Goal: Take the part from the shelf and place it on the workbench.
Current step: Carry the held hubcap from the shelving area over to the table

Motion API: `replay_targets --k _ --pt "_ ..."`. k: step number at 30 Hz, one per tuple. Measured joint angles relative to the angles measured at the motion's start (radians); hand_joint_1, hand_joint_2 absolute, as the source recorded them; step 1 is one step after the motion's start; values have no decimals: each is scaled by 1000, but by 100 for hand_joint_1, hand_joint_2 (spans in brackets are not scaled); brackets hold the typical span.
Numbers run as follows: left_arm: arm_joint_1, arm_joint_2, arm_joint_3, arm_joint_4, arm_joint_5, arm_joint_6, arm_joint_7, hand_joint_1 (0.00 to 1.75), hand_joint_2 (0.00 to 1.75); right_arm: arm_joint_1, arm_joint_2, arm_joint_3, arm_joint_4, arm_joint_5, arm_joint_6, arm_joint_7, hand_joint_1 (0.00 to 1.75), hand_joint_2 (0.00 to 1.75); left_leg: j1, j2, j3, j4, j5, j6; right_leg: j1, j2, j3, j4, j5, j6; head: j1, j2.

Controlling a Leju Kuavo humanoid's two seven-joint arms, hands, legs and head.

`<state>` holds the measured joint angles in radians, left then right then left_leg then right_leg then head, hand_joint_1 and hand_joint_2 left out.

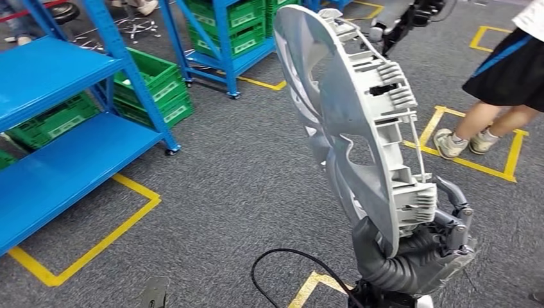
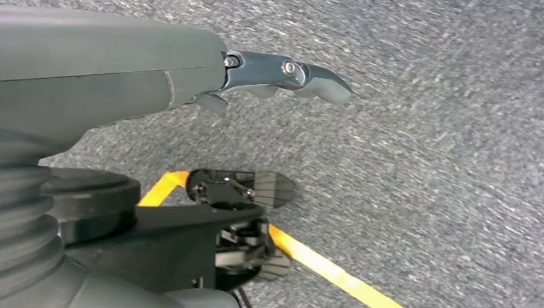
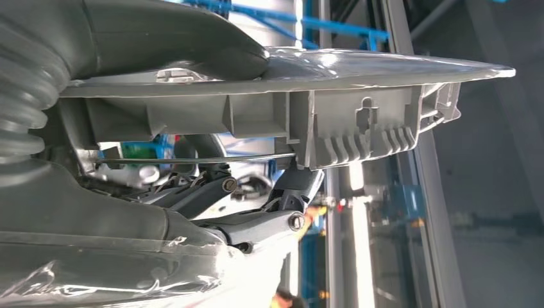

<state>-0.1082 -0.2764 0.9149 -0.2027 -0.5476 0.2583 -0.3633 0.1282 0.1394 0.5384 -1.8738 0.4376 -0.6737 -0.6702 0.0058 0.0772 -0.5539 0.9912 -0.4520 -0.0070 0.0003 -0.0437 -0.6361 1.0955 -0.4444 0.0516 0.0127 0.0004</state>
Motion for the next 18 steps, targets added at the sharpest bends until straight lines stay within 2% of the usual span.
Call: replay_targets --k 1,2,4,5,6,7,8,9,10,11,12,13,15,16,17,18 --pt "-1 0 2 0 2 2 -2 0 175 1 1 0 -3 1 0 -2 175 175 -3 8 2 0 -2 -4 2 -13 25 -45 10 -5 -1 0" --pt "-1 0 3 0 1 3 -3 0 175 3 2 -1 -5 2 0 -5 175 175 -6 16 5 0 -3 -9 5 -20 35 -65 11 -12 -2 0" --pt "-3 1 4 0 0 7 -5 0 175 7 5 -6 -9 4 0 -9 175 175 -7 34 8 -3 -3 -19 7 1 32 -68 12 -27 -3 0" --pt "-4 1 4 0 0 8 -6 0 175 9 7 -9 -11 5 0 -10 175 175 -6 29 8 -1 -8 -25 6 12 30 -69 14 -33 -3 0" --pt "-5 1 4 0 -1 9 -6 0 175 11 8 -11 -13 5 0 -11 175 175 -4 12 2 15 -22 -31 4 24 29 -70 17 -39 -4 0" --pt "-5 1 4 0 -2 9 -7 0 175 12 9 -12 -15 5 0 -12 175 175 -3 -13 -14 51 -47 -36 1 35 28 -72 19 -44 -5 0" --pt "-5 1 4 0 -3 9 -7 0 175 13 10 -13 -16 5 0 -12 175 175 -2 -41 -42 111 -80 -39 -1 46 27 -72 20 -47 -6 0" --pt "-4 1 4 0 -3 9 -8 0 175 13 10 -13 -16 5 0 -13 175 175 -2 -57 -77 184 -115 -40 -1 58 27 -72 21 -50 -6 0" --pt "-2 2 5 0 -4 9 -8 0 175 14 11 -14 -16 5 0 -14 175 175 -3 -64 -110 249 -138 -39 -1 72 26 -72 22 -52 -6 0" --pt "-1 2 5 0 -6 9 -8 0 175 14 11 -15 -16 5 0 -16 175 175 -3 -67 -132 287 -143 -38 -1 87 26 -72 22 -53 -6 0" --pt "-1 2 5 0 -7 9 -8 0 175 15 11 -15 -16 5 0 -17 175 175 -3 -69 -135 286 -126 -35 -1 102 26 -72 23 -52 -6 0" --pt "-1 2 6 0 -9 10 -8 0 175 15 11 -16 -17 6 0 -19 175 175 -3 -75 -119 245 -92 -32 -1 118 27 -71 24 -51 -6 0" --pt "-3 2 6 0 -11 10 -8 0 175 15 12 -16 -17 11 0 -21 175 175 0 -115 -57 107 -19 -24 0 146 27 -69 25 -46 -6 0" --pt "-3 2 7 0 -11 11 -8 0 175 15 13 -16 -18 14 0 -21 175 175 2 -136 -32 51 0 -22 1 159 24 -68 27 -42 -6 0" --pt "-4 2 7 0 -12 11 -8 0 175 15 13 -17 -18 18 0 -22 175 175 3 -151 -17 18 7 -19 1 170 20 -67 28 -37 -5 0" --pt "-4 2 8 0 -13 13 -8 0 175 16 13 -17 -19 21 0 -22 175 175 2 -154 -13 6 5 -17 0 181 15 -67 30 -31 -6 0"
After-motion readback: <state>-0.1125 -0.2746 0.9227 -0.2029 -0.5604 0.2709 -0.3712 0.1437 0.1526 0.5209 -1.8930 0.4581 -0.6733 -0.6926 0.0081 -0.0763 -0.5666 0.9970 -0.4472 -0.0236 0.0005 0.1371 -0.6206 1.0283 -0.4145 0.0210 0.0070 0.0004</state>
